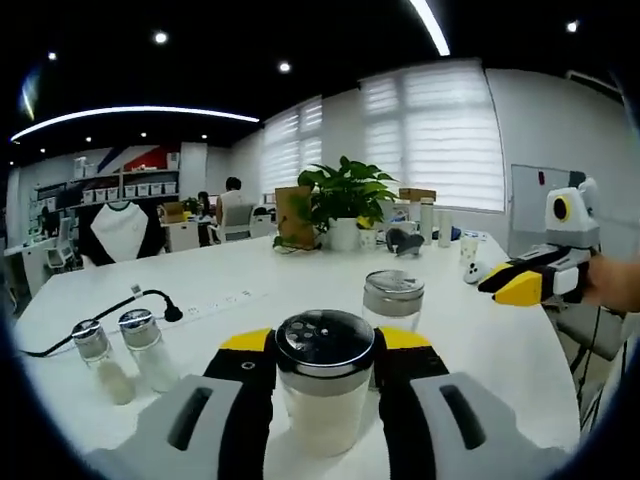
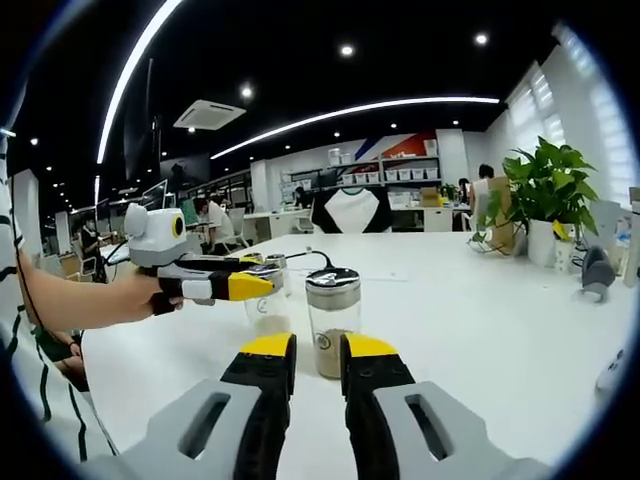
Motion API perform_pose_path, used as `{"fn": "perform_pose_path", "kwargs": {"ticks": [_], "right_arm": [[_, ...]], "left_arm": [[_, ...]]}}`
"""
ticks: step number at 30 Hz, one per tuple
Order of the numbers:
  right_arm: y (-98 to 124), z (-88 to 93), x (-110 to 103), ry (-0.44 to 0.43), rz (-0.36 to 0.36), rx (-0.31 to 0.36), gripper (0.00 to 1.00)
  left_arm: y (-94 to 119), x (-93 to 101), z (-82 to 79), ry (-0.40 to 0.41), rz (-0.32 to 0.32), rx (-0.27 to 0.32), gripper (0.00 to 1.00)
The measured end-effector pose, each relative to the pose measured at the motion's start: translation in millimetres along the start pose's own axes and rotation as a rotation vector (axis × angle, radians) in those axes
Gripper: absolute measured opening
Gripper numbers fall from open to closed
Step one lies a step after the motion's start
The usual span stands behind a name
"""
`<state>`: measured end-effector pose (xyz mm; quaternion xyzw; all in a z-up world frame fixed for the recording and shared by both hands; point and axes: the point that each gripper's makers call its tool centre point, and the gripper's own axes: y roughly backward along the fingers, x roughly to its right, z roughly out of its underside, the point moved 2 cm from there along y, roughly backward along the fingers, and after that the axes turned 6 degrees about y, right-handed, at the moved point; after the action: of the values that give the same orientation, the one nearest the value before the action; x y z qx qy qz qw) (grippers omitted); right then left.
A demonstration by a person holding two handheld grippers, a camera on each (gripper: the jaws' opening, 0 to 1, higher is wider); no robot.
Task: Rotate the seasoning bottle until the label or dispensing opening points toward the visible target arrow and the bottle remains upright within the marked orientation range
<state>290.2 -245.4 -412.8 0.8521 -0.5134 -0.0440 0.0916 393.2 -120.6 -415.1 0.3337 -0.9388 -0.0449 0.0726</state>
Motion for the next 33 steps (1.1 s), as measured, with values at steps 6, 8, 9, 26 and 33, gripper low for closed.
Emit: {"fn": "perform_pose_path", "kwargs": {"ticks": [6, 8, 9, 26, 33], "right_arm": [[1, 1.3, -1, -0.013, 0.008, -0.003, 0.13], [1, 1.4, -2, -0.016, 0.007, -0.003, 0.13], [1, 1.5, -2, -0.018, 0.007, -0.005, 0.13], [2, 2.1, -13, -0.053, -0.055, 0.009, 0.14], [2, 0.5, -22, -0.054, -0.105, 0.011, 0.14]], "left_arm": [[-1, -2.5, -0.1, 0.008, -0.075, 0.044, 0.41], [0, -2.5, 0.1, 0.008, -0.089, 0.055, 0.41], [0, -3.2, 0.1, 0.013, -0.099, 0.064, 0.41], [4, 6.2, -12.5, 0.017, 0.059, 0.055, 0.54], [4, 2.4, -13.4, 0.114, 0.174, 0.079, 0.56]]}}
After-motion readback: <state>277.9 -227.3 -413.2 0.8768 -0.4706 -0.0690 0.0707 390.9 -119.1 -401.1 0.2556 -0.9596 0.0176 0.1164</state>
